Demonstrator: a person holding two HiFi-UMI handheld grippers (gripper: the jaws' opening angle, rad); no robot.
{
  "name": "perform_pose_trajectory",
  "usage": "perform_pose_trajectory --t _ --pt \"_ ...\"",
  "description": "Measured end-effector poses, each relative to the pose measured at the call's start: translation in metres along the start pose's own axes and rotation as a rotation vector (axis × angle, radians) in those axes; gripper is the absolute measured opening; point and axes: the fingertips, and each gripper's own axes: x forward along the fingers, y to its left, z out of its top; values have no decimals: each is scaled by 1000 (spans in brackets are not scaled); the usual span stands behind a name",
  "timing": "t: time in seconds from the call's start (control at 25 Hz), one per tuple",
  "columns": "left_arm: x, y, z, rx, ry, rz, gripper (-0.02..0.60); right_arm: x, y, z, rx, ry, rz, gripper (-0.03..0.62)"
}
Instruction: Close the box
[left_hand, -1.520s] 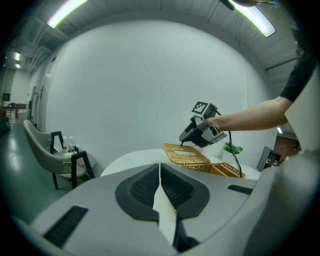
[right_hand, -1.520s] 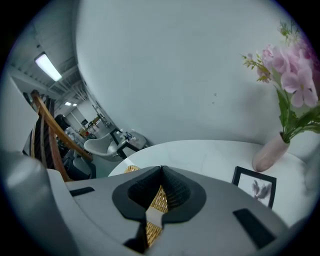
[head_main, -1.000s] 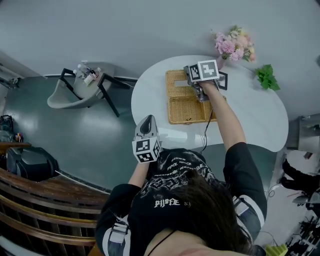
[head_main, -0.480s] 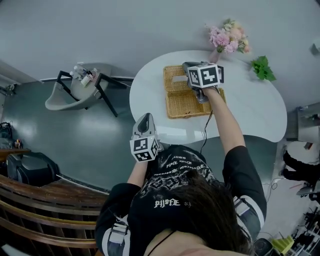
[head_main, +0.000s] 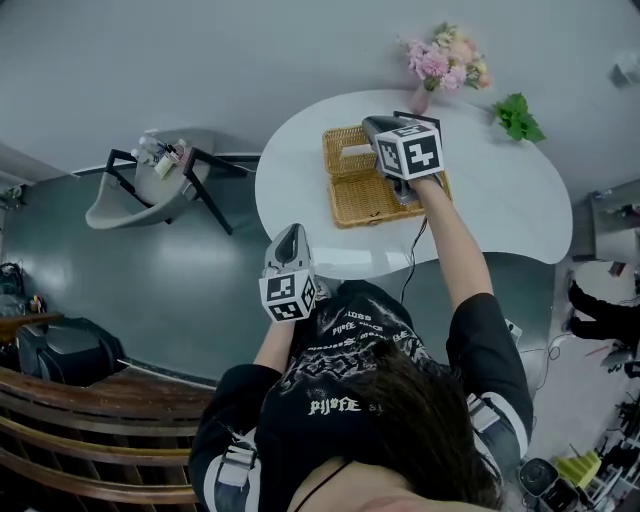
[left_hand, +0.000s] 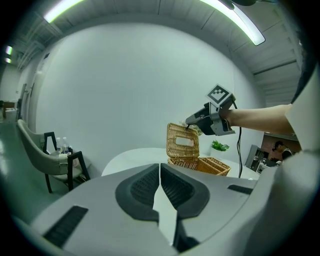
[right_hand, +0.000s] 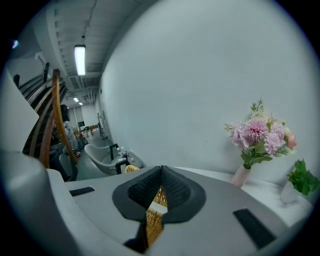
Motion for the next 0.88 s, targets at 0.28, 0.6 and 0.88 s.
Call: perform_pose_trajectory --t 0.28,0.6,0.88 --pt "0 -3 -3 16 7 -38 29 -16 4 2 -9 -22 -23 35" --pt "-1 -2 -4 26 10 -71 29 -31 13 -4 -7 -36 -41 35" --pt "0 -10 -8 36 21 -113 29 -50 23 -17 -4 -34 -40 35"
